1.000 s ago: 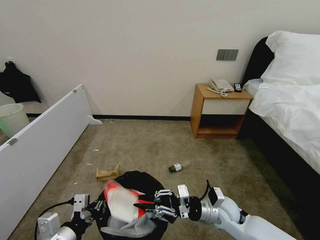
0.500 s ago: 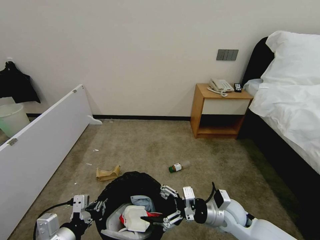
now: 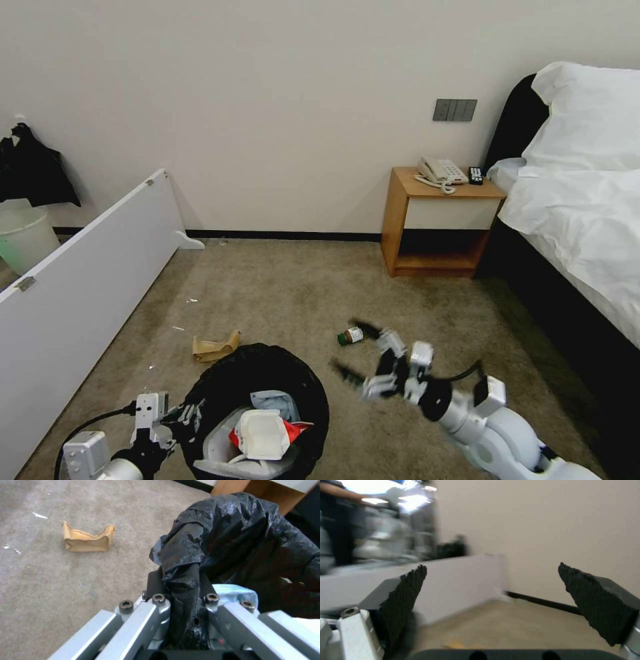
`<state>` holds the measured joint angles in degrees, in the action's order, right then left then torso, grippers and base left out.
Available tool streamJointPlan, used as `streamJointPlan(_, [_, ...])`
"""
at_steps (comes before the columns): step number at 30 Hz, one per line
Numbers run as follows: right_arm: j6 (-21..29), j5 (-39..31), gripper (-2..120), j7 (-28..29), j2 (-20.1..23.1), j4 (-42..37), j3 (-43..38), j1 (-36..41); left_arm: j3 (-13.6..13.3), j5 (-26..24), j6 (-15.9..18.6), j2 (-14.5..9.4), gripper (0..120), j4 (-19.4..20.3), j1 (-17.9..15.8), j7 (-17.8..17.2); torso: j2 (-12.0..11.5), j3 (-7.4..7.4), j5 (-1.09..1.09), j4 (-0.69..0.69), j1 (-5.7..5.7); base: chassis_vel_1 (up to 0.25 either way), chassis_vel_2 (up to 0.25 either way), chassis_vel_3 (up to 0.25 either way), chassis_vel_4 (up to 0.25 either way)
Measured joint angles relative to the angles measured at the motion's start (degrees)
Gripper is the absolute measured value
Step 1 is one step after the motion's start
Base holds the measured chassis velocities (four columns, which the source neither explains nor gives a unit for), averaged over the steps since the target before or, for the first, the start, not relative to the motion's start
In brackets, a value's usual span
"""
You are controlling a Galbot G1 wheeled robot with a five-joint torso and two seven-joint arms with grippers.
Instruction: Pick up the trash bin, then pick up the garbage from the floor and place it into the trash bin.
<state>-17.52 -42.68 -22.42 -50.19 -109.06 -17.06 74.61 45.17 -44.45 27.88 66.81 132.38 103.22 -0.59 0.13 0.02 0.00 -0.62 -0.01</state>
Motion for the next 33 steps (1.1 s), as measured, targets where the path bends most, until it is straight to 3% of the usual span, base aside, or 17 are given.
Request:
streamJointPlan(6, [2.6, 7.8, 100, 5.2, -4.8, 0.5, -10.0, 7.3, 0.7, 0.4, -0.2, 0.6, 5, -0.3, 0.2, -0.1, 0.0, 0.01, 0.00, 0.00, 0.00, 0.000, 0.000, 0.000, 0.000])
streamJointPlan(11, [3.0, 12.3, 100, 5.6, -10.0, 0.7, -14.9, 12.5, 1.1, 1.1, -0.7, 1.2, 5, -0.6, 1.0, 0.0, 0.0, 0.01, 0.00, 0.02, 0.00, 0.000, 0.000, 0.000, 0.000])
streamJointPlan(20, [1.8, 15.8, 100, 4.3, -17.9, 1.5, -18.6, 17.7, 3.4, 1.3, -2.2, 1.5, 5, -1.2, 3.0, 0.7, 0.0, 0.00, -0.01, 0.01, 0.00, 0.000, 0.000, 0.000, 0.000])
streamJointPlan(33, [-0.6, 20.5, 100, 3.6, -21.9, 1.5, -19.0, 22.1, 3.8, 1.3, -3.2, 2.6, 5, -1.5, 3.5, 0.9, 0.0, 0.01, -0.01, 0.00, 0.00, 0.000, 0.000, 0.000, 0.000])
